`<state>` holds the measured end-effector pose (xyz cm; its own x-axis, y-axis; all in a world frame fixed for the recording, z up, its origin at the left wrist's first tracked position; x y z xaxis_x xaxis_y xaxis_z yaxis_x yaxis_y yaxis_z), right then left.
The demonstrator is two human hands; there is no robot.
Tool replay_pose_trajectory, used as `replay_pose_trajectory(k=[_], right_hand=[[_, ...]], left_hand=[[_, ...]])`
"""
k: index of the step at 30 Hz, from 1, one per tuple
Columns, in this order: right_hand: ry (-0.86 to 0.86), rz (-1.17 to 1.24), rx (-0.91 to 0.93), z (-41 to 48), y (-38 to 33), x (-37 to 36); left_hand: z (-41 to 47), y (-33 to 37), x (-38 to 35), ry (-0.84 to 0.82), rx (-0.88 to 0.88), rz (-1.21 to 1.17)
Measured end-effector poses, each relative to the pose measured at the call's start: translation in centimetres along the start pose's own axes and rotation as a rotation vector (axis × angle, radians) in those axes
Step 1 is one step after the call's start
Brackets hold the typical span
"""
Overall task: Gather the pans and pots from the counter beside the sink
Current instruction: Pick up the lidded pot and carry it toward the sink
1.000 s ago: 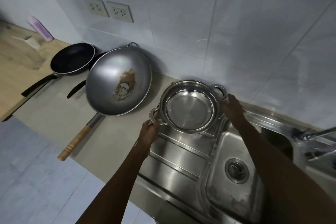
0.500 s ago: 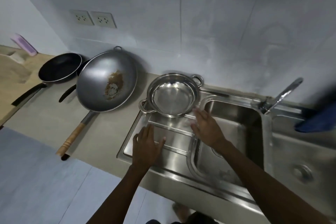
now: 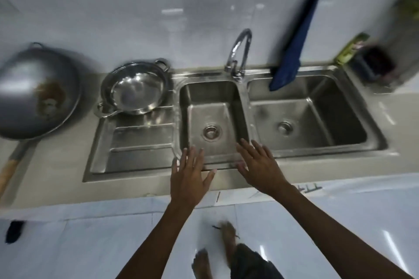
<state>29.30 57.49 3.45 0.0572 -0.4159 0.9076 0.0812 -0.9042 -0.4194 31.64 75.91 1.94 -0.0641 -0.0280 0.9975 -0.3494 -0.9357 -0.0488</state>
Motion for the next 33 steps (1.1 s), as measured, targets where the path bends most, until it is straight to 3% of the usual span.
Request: replay_pose_trajectory(k=[9, 20, 31, 33], right_hand=[[0.215, 0.077, -0.263, -14.4, 19.3, 10.8], [0.406, 0.040, -0.494, -32.4, 46.3, 28.0], [0.482, -0.033, -0.715, -40.9, 72.0, 39.6], [0.498, 0.003, -0.771, -42.1, 77.8, 41.7]], left_hand=[[3.4, 26.4, 1.9, -0.026, -0.309, 0.014], [5.7, 68.2, 8.5, 0.051, -0.591, -0.110], [15.7, 96.1, 9.4, 0.123, -0.764, -0.085], [18.5, 102.1, 8.4, 0.067, -0.786, -0.081]])
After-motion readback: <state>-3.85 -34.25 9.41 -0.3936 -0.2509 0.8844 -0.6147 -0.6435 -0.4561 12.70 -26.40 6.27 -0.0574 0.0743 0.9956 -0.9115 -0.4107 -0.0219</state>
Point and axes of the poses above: each hand's wrist, its own z-axis towards the middle knuckle, its own x-axis out of the back of the hand, y = z × x, the point moved 10 cm from there along z, towards the middle knuckle, and after that the axes turned 15 degrees about z, right-handed, at the moved point
